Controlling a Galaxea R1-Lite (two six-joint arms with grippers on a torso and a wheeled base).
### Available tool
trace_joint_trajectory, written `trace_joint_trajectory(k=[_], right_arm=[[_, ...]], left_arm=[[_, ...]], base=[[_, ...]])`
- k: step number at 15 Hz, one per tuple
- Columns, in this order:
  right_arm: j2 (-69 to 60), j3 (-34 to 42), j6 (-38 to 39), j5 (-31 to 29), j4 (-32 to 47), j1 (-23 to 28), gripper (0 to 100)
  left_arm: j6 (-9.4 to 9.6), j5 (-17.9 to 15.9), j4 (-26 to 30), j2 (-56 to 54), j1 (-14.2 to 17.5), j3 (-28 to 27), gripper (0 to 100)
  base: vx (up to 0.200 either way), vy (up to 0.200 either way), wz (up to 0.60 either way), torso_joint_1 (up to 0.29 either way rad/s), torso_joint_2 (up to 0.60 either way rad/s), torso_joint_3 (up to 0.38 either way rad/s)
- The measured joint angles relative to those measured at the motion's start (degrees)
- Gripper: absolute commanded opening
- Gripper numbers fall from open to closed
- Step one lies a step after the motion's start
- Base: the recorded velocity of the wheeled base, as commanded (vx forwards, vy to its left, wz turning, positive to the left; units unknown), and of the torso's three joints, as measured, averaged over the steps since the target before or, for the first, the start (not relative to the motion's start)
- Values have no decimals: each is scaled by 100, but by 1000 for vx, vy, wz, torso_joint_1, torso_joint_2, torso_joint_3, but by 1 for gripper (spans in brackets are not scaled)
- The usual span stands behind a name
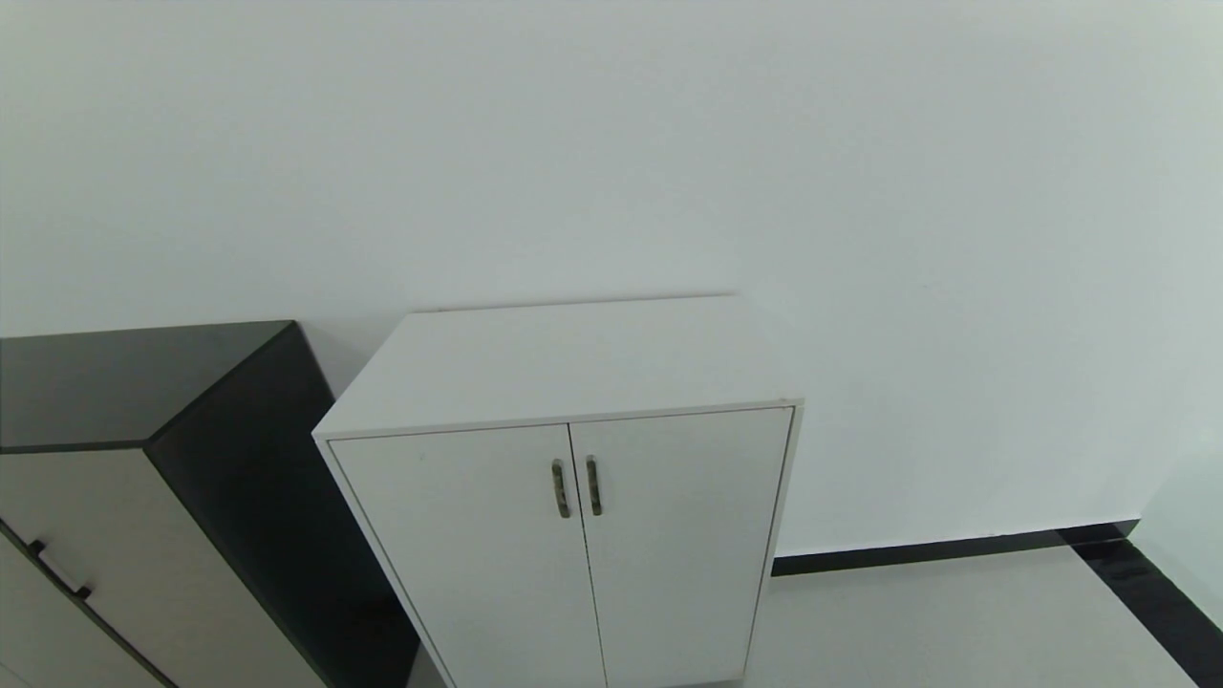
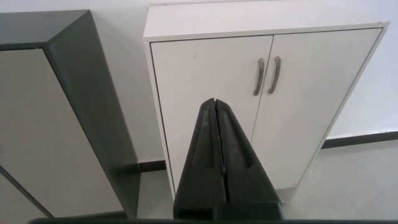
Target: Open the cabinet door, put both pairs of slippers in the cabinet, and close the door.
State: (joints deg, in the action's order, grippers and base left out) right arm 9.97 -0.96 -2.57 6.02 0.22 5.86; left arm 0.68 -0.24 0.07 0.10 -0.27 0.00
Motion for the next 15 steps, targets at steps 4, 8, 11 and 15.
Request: trace_joint_trajectory(k=[4, 8, 11, 15], right_arm=[[-549, 2, -49, -26, 2, -688, 0], [-859, 85, 162, -334, -6, -630, 0], [-973, 91, 217, -391, -17, -597, 0], [-1013, 96, 219, -395, -15, -589, 0]], left_arm=[[0, 0, 2, 0, 2, 0, 0], [-6, 0, 2, 0, 2, 0, 0], [-2, 0, 2, 0, 0, 0, 0], [0, -2, 2, 0, 0, 0, 0]], base=[[0, 0, 0, 0, 0, 0], [0, 0, 0, 0, 0, 0], [0, 0, 0, 0, 0, 0], [0, 0, 0, 0, 0, 0]])
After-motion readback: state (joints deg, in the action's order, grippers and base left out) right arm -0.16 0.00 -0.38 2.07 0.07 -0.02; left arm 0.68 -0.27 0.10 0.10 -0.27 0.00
